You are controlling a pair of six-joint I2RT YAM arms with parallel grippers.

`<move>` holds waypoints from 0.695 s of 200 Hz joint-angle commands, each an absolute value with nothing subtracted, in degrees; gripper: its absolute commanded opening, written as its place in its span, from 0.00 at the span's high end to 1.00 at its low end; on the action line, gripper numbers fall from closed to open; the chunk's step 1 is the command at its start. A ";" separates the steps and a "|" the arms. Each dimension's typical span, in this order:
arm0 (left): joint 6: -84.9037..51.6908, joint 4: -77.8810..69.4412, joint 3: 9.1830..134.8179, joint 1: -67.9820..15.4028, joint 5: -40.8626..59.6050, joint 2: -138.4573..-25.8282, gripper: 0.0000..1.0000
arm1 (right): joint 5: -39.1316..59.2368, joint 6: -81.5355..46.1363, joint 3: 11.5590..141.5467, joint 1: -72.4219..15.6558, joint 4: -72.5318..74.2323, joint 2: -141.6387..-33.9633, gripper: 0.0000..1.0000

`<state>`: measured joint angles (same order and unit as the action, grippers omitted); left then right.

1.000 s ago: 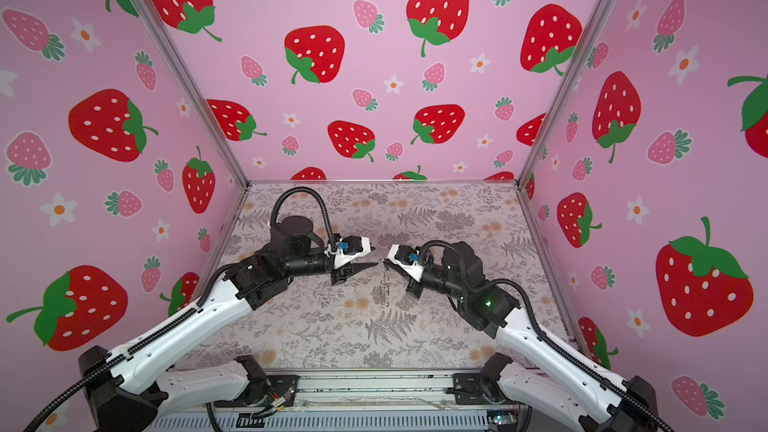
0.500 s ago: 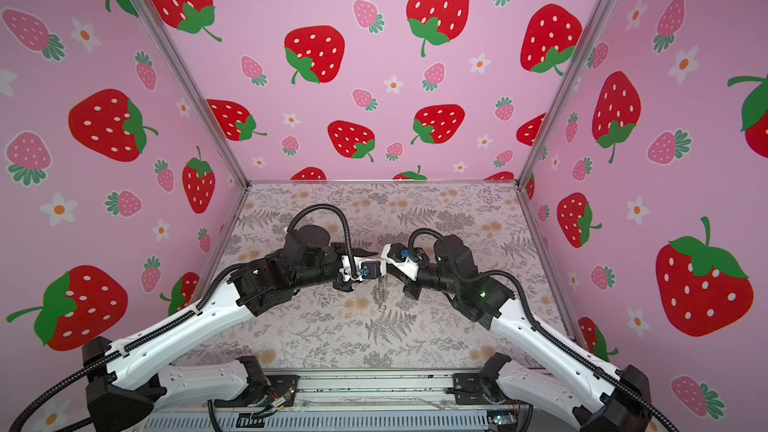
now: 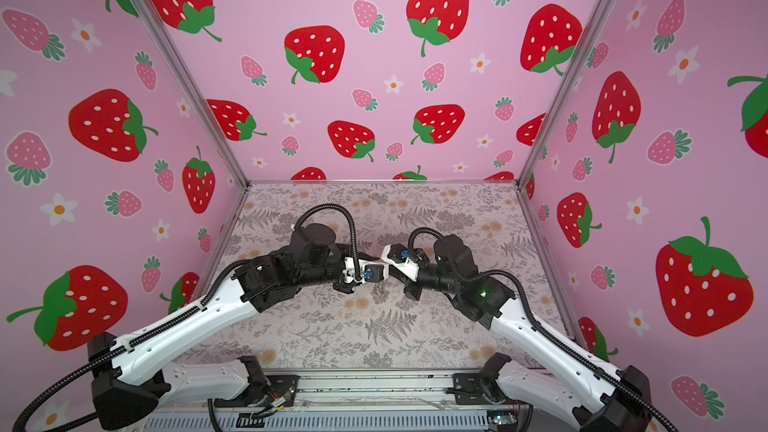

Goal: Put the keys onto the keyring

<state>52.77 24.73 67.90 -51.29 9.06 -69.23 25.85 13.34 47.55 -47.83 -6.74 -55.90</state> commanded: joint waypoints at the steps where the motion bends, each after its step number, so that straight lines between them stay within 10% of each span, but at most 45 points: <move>1: 53.44 26.36 70.49 -51.45 11.50 -69.67 0.73 | 27.07 14.16 49.66 -47.58 -6.07 -55.13 1.00; 139: 53.20 30.30 72.52 -51.40 14.77 -71.45 1.00 | 29.28 19.44 45.44 -47.61 -2.29 -52.56 1.00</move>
